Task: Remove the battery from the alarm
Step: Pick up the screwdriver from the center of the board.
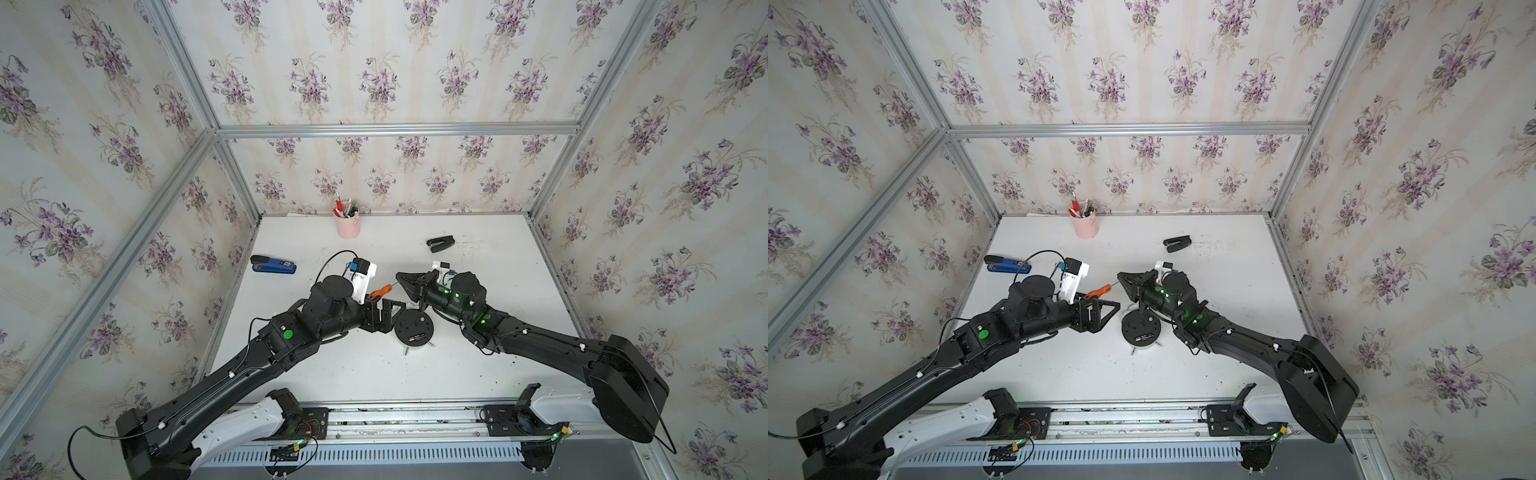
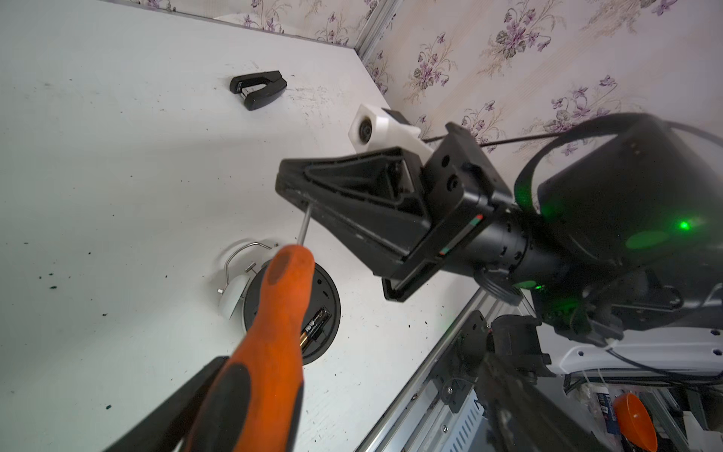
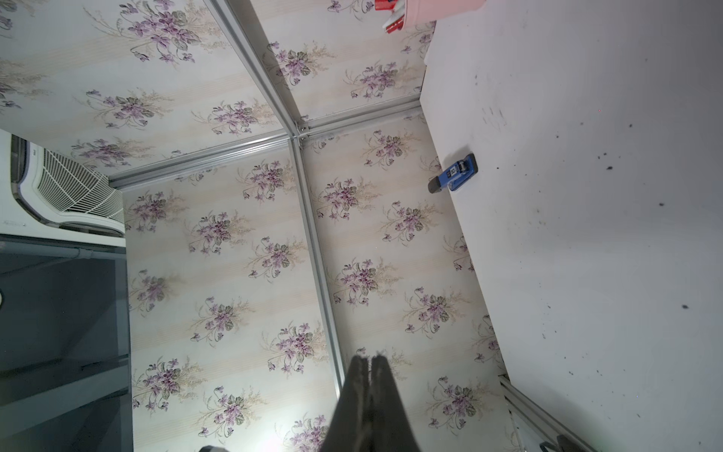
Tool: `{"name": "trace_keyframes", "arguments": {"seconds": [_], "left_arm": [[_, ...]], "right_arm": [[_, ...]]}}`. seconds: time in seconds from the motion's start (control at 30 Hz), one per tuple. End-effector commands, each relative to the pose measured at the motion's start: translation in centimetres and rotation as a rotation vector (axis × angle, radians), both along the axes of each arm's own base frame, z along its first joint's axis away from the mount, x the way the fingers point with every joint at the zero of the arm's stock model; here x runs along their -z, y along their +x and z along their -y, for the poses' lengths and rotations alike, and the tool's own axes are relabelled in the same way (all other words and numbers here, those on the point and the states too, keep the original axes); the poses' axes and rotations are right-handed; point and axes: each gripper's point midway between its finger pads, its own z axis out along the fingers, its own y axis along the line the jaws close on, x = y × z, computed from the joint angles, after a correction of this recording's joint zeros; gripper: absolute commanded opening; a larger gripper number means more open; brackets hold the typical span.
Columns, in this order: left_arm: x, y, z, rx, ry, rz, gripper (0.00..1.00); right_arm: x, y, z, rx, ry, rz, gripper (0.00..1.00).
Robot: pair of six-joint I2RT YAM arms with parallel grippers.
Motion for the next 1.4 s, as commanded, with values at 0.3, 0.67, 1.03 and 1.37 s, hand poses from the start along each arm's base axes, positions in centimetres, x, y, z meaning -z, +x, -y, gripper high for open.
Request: {"name": "trace_keyframes", "arguments": {"seconds": [0.3,0.67,1.03,1.37], "left_arm": [[-0.3,0.7,-0.1,-0.025,-0.005,0.044,0.89],[0.4,1.4,-0.7,-0.059,0.041,0.026,0.62],[1.2,2.1,-0.3,-0.046,0.046,0.004,0.23],[1.1,-0.8,-1.7,0.067,0.183,-0.057,0.00]], "right_arm": [[-1.4,-0.4,0.7,0.016,0.097,0.001,0.00],[-1.4,-1.0,0.6,-0.002,0.100,0.013,0.00],[-0.8,-1.7,0.4,-0.012,0.099,0.006,0.00],[1.8,-2.2,1.8,-0.075,-0.080,0.029,0.66]]}}
